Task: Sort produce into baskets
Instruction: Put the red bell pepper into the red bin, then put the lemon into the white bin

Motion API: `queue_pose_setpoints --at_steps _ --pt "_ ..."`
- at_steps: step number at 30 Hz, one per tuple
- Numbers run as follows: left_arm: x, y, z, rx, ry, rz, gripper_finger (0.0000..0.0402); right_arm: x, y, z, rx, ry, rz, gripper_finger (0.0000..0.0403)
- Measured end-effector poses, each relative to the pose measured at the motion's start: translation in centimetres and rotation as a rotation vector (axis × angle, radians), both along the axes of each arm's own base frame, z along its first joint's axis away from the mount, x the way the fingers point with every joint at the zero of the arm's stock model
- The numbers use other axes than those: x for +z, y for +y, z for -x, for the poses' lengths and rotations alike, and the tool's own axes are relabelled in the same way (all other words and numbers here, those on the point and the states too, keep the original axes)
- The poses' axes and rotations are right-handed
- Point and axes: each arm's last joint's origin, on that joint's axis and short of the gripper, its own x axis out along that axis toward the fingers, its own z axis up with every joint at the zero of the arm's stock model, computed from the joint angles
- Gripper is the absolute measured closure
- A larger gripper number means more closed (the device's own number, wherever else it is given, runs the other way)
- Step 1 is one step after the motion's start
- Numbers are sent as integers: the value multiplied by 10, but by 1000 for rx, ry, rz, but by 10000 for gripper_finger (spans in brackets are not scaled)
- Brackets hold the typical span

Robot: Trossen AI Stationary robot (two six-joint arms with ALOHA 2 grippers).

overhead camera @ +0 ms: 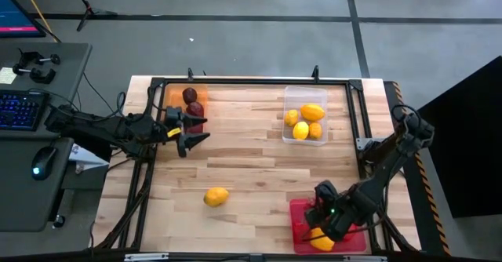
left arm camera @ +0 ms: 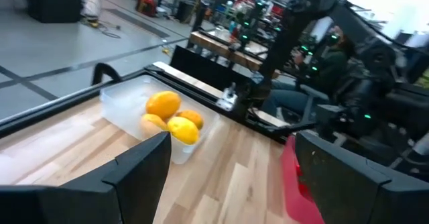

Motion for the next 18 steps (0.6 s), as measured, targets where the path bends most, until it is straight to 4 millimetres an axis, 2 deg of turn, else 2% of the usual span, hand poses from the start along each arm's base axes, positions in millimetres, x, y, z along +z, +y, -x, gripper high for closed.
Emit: queue_pose_setpoints --at_steps 4,10,13,18 --pt "0 -1 0 -49 -4 6 98 -12 4 4 16 30 -6 162" --pt "1 -2 -1 -69 -6 9 98 -13 0 -1 -8 24 -16 152" --pt "2 -2 -1 -67 -21 11 98 -13 -3 -7 -6 21 -35 117" --pt "3 -2 -1 -63 -34 13 98 -11 -2 -15 49 -13 -74 36"
